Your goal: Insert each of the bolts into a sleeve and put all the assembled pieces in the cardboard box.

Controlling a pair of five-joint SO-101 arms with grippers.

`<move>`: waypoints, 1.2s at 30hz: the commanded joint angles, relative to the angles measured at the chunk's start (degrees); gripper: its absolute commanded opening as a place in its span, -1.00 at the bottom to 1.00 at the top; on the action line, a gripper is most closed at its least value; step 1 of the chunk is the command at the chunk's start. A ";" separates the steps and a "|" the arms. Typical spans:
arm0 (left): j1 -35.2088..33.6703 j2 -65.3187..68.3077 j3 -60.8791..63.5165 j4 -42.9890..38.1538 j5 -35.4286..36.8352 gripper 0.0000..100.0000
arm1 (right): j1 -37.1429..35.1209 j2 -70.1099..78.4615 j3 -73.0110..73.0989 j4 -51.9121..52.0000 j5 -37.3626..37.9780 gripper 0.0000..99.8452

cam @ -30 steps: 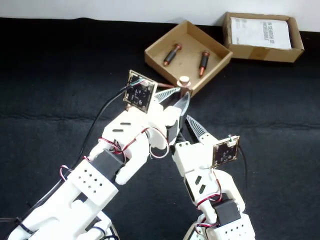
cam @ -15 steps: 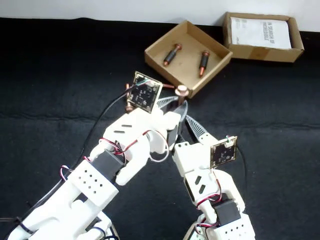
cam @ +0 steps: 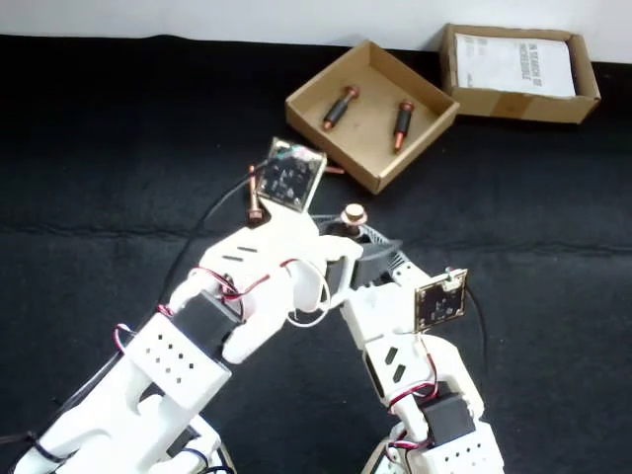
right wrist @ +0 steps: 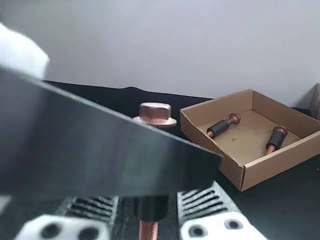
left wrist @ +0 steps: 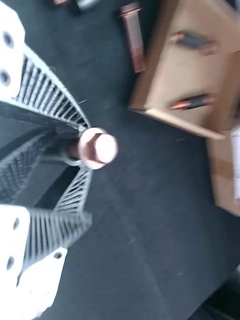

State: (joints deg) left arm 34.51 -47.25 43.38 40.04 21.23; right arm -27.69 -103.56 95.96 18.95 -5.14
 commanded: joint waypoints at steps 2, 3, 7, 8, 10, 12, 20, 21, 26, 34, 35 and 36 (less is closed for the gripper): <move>0.48 -0.48 -6.99 5.01 1.49 -0.38 | 2.15 -1.19 7.34 0.04 0.70 -0.98; 0.31 -0.57 -7.25 5.45 1.49 -0.38 | 2.51 -1.19 7.34 0.04 0.70 -0.98; -2.07 -2.42 -8.92 8.00 1.49 -0.38 | 2.77 -1.10 7.34 0.04 0.70 -0.98; -2.42 -3.21 -9.01 8.26 1.32 -0.38 | 2.77 -1.10 7.34 0.04 0.70 -0.98; -3.03 -5.05 -9.01 8.97 1.23 -0.38 | 2.77 -1.01 7.34 0.04 0.70 -0.98; -3.56 -7.16 -9.01 9.85 1.23 -0.38 | 2.86 -1.01 7.34 0.04 0.70 -0.98; -9.89 -19.12 -8.66 10.73 1.14 -0.64 | 2.86 -0.92 5.58 3.65 -2.64 -0.98; -10.86 -20.53 -8.66 10.73 1.14 -0.70 | 2.86 -0.92 4.18 5.67 -3.60 -0.98; -15.16 -25.36 -7.34 13.19 -2.46 -0.99 | 3.12 -0.84 -2.95 12.35 -4.31 -0.98; -24.31 -35.91 7.60 14.07 -2.64 -0.98 | 3.47 5.76 -12.70 15.78 -1.32 -0.98; -25.89 -37.58 10.42 14.15 -2.64 -0.98 | 3.47 8.40 -14.46 15.78 -1.32 -0.98; -27.38 -39.60 13.49 14.07 -2.64 -0.98 | 3.47 11.47 -16.31 15.78 -1.32 -0.98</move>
State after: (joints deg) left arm 10.77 -82.68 50.95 54.02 18.86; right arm -24.97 -98.02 86.81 34.59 -7.25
